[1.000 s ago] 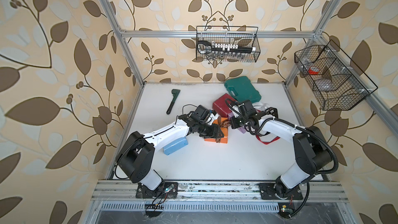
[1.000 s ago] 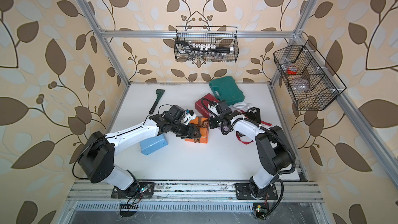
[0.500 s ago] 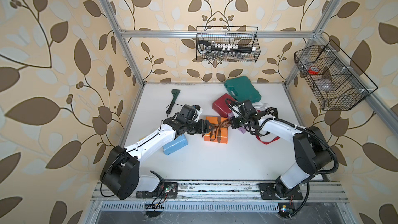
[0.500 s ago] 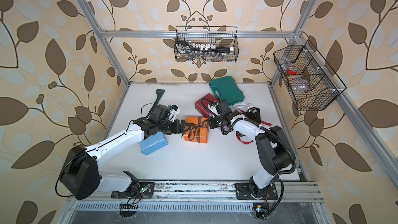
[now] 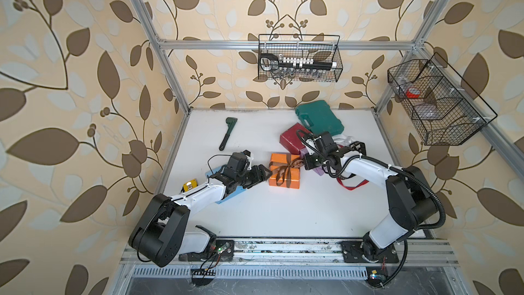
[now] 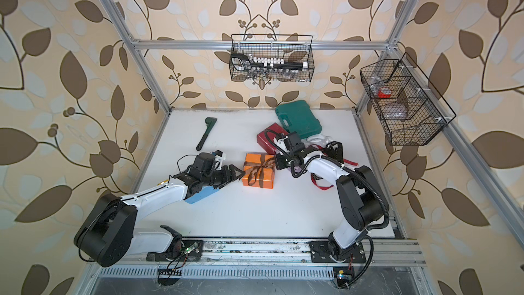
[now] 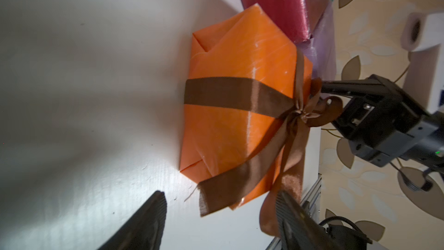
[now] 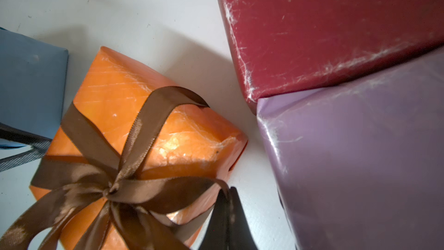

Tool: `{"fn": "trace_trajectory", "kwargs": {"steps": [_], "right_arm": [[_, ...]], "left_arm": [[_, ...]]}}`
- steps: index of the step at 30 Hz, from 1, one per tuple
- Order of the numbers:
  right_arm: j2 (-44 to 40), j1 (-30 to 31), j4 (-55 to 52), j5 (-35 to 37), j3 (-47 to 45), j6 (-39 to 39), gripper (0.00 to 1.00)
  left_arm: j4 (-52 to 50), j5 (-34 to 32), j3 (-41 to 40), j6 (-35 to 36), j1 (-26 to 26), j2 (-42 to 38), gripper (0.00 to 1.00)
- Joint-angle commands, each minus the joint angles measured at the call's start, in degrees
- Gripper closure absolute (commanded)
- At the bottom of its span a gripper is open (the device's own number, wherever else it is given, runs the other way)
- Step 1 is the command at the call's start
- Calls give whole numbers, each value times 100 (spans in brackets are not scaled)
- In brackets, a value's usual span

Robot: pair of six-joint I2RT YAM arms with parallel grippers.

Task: Untie the ribbon bows on the gift boxes
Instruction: Pull the ribbon from the gift box.

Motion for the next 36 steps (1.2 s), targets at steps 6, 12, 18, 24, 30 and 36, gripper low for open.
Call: {"fn": "trace_trajectory", "kwargs": {"steps": [6,12,18,24,30,36], "right_arm": [[-146,-11,-63,-32,-89,19,100],[-194,-11,-84,4,-115,-16,100],[-219,-5,-72,9,-124,-7,100],[-263,-13,-70,-7,-115,2,100],[-284,-7,-90,-6,-110,-7,100],[-293,-6,-89,-12,-104,-2,100]], "left_arm": [[1164,583,-34,-416,-56,462,29],[1127,703,89,-382,-102,586,43],[873,823,191,-177,-109,588,60],[653,914,351,35,-110,663,83],[114,890,537,367,-134,597,62],[-885,489,646,974,-381,403,37]]}}
